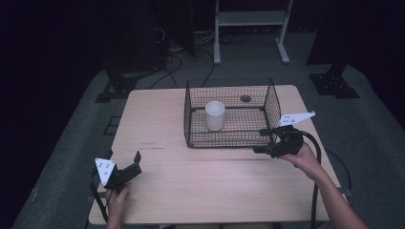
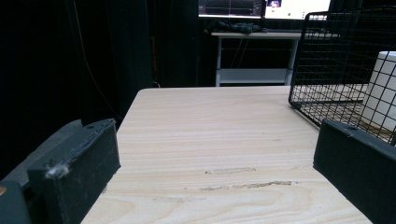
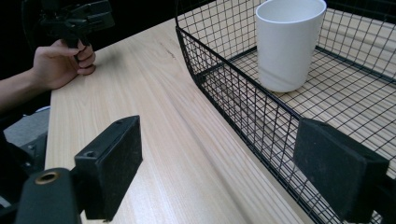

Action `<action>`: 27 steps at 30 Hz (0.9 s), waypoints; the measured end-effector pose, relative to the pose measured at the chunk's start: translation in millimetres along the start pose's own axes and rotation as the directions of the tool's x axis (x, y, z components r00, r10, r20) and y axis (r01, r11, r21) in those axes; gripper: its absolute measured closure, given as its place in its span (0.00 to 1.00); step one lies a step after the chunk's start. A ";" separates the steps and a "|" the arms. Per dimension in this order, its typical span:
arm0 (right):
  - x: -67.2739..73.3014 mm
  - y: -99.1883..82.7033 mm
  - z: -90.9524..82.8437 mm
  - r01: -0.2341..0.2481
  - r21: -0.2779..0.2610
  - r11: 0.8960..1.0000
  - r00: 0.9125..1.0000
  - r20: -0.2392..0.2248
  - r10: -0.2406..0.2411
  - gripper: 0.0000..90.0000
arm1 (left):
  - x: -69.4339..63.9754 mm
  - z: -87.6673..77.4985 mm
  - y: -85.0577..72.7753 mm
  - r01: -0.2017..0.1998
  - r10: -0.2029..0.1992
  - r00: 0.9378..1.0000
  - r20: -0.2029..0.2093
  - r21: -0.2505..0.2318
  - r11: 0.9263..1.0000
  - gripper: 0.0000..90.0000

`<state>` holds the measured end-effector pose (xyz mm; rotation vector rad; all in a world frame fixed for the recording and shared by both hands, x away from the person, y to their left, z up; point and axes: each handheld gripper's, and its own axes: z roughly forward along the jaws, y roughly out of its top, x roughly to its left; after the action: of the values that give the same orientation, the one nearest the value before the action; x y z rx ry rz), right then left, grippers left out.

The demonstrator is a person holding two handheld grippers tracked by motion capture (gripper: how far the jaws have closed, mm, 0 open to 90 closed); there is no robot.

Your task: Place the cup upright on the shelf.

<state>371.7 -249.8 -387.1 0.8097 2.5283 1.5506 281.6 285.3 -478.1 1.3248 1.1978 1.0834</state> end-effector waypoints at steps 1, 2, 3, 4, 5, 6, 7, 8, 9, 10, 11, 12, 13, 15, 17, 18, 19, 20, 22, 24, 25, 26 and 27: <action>1.0 -1.9 -0.6 -0.006 -0.005 1.000 1.000 -0.006 0.006 0.16 | 0.0 0.0 0.0 0.001 -0.001 1.000 0.000 0.000 1.000 0.00; 1.7 -3.5 -0.8 -0.003 -0.002 1.000 1.000 -0.006 0.003 0.16 | 0.0 0.0 0.0 0.000 0.000 1.000 0.000 0.000 1.000 0.00; 2.6 -5.1 -1.2 -0.003 0.000 1.000 1.000 -0.005 0.003 0.16 | -0.1 0.0 0.0 0.000 0.000 1.000 0.000 0.000 1.000 0.00; 3.1 -6.5 -1.5 -0.006 -0.004 1.000 1.000 -0.009 0.006 0.16 | -0.1 0.0 0.0 -0.001 0.001 1.000 0.000 0.000 1.000 0.00; 3.9 -7.6 -2.0 -0.005 -0.003 1.000 1.000 -0.011 0.005 0.16 | -0.2 -0.1 0.0 -0.002 0.002 1.000 0.000 0.000 1.000 0.00; 4.7 -8.3 -2.4 -0.003 -0.001 1.000 1.000 -0.007 0.003 0.16 | -0.3 -0.1 -0.1 -0.002 0.002 1.000 0.000 0.000 1.000 0.00; 5.0 -8.8 -2.6 -0.003 -0.003 1.000 1.000 -0.005 0.003 0.16 | -0.4 0.0 0.0 -0.002 0.002 1.000 0.000 -0.001 1.000 0.00; 5.0 -9.3 -2.9 -0.005 -0.003 1.000 1.000 -0.009 0.005 0.16 | -0.4 0.0 0.0 -0.003 0.003 1.000 0.000 0.000 1.000 0.00; 5.3 -9.5 -3.1 -0.003 -0.002 1.000 1.000 -0.008 0.003 0.16 | -0.5 0.1 0.0 -0.001 0.001 1.000 0.000 -0.001 1.000 0.00; 6.0 -9.5 -3.5 -0.002 -0.002 1.000 1.000 -0.007 0.002 0.16 | -0.4 0.0 0.0 -0.002 0.002 1.000 0.000 0.000 1.000 0.00; 6.7 -9.6 -3.7 -0.002 -0.005 1.000 1.000 -0.009 0.002 0.16 | -0.3 0.0 0.0 -0.002 0.002 1.000 0.000 0.000 1.000 0.00; 7.4 -9.9 -3.8 0.001 -0.005 1.000 1.000 -0.009 -0.002 0.16 | -0.3 0.0 0.0 -0.002 0.002 1.000 0.000 0.000 1.000 0.00; 8.2 -10.5 -3.9 0.006 -0.006 1.000 1.000 -0.007 -0.006 0.16 | -0.2 -0.1 0.0 -0.002 0.002 1.000 0.000 0.000 1.000 0.00; 9.2 -12.2 -3.8 0.001 -0.008 1.000 1.000 -0.010 -0.001 0.16 | -0.3 0.0 0.0 -0.002 0.002 1.000 0.000 -0.001 1.000 0.00; 11.0 -16.1 -3.4 0.004 -0.014 1.000 1.000 -0.006 -0.004 0.17 | -0.3 -0.1 0.0 -0.002 0.002 1.000 0.000 -0.001 1.000 0.00; 11.4 -17.8 -3.0 0.003 -0.013 1.000 1.000 -0.008 -0.003 0.18 | -0.4 0.0 -0.1 -0.001 0.001 1.000 0.001 -0.002 1.000 0.00; 11.8 -20.5 -2.3 0.008 -0.003 1.000 1.000 -0.004 -0.008 0.18 | -0.3 -0.1 0.0 -0.002 0.002 1.000 0.000 0.000 1.000 0.00; 12.4 -22.4 -1.9 0.004 0.005 1.000 1.000 -0.002 -0.004 0.17 | -0.4 0.0 -0.1 -0.001 0.001 1.000 0.000 -0.002 1.000 0.00; 13.1 -25.4 -2.1 0.000 0.002 1.000 1.000 -0.005 0.000 0.17 | -0.5 -0.1 0.0 -0.002 0.002 1.000 0.000 -0.002 1.000 0.00; 14.4 -27.1 -3.0 0.004 0.003 1.000 1.000 0.004 -0.004 0.17 | -0.7 0.0 -0.1 -0.002 0.002 1.000 0.000 -0.003 1.000 0.00; 14.7 -27.8 -3.2 0.005 0.004 1.000 1.000 0.007 -0.005 0.17 | -0.7 0.0 -0.1 -0.003 0.003 1.000 0.000 -0.003 1.000 0.00; 15.2 -28.3 -3.4 0.011 0.009 1.000 1.000 0.014 -0.011 0.18 | -0.7 0.0 -0.1 -0.003 0.003 1.000 0.000 -0.003 1.000 0.00; 16.0 -29.0 -3.6 0.018 0.013 1.000 1.000 0.019 -0.018 0.17 | -0.8 0.0 -0.1 -0.003 0.003 1.000 0.000 -0.003 1.000 0.00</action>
<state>345.3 -255.5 -406.6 0.7976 2.5271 1.5157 281.5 284.6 -478.2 1.3251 1.1938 1.0868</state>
